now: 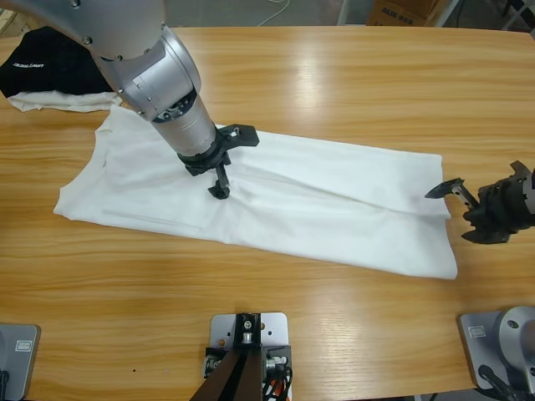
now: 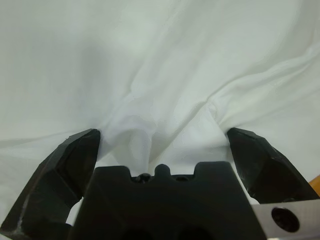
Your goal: Fold clothes
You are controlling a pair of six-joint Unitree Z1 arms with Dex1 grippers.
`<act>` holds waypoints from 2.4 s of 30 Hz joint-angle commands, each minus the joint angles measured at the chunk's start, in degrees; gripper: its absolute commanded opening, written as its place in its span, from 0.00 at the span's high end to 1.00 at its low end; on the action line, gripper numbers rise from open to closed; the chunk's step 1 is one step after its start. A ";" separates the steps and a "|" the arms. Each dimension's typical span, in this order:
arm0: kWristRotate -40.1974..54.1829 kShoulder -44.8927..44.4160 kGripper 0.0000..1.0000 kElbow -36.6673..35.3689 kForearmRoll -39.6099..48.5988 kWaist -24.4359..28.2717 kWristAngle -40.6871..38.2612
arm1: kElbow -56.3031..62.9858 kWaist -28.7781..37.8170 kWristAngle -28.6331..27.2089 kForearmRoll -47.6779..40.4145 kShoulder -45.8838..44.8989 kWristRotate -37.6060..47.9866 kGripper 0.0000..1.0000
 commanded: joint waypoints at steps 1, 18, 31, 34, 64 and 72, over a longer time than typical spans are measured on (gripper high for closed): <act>-0.59 2.42 0.00 0.13 -0.05 0.13 -0.40 | 3.05 -3.61 2.87 -5.30 3.19 -0.85 0.02; -4.02 -6.74 0.00 2.50 -0.29 4.44 -10.24 | 3.07 -8.62 7.61 -6.11 7.84 -3.94 0.02; -3.84 -10.02 0.00 8.56 -0.47 8.43 -10.12 | 4.88 -8.62 10.18 -10.50 10.26 -3.85 0.28; -3.84 -10.34 0.00 8.74 -0.47 8.48 -9.98 | 5.12 -8.62 11.08 -10.45 9.51 -3.85 0.34; -5.57 -10.92 0.00 15.33 -4.67 9.27 -10.07 | 6.62 -7.59 12.67 -13.42 5.53 -5.96 1.00; -5.60 -11.25 0.00 16.47 -4.93 9.22 -10.07 | 5.49 -7.57 8.00 -7.90 3.02 -12.87 1.00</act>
